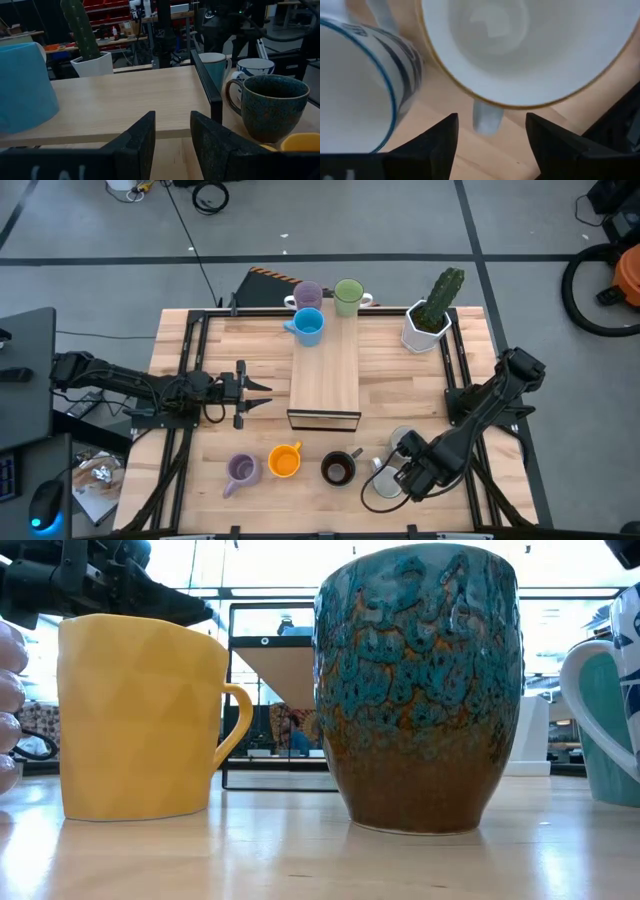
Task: Place coffee mugs
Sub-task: Put the blue mug on the shelf
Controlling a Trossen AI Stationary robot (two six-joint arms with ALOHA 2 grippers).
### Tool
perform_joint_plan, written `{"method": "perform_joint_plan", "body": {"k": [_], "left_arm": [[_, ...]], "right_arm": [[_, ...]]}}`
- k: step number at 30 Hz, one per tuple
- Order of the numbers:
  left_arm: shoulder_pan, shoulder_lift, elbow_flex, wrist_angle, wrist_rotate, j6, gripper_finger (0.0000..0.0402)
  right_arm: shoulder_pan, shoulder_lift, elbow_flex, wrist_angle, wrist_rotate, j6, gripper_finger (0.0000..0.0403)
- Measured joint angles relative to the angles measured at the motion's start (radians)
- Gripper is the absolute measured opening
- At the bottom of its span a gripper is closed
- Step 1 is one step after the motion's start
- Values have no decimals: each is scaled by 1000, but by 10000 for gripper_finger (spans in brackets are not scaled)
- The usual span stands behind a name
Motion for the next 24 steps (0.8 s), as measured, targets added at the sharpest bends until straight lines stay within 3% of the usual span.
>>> {"method": "perform_joint_plan", "body": {"k": [10, 24], "left_arm": [[0, 0, 0, -7, 0, -7, 130], [0, 0, 0, -7, 0, -7, 130]], "right_arm": [[2, 0, -95, 108, 5, 16, 218], [5, -3, -172, 157, 45, -57, 125]]}}
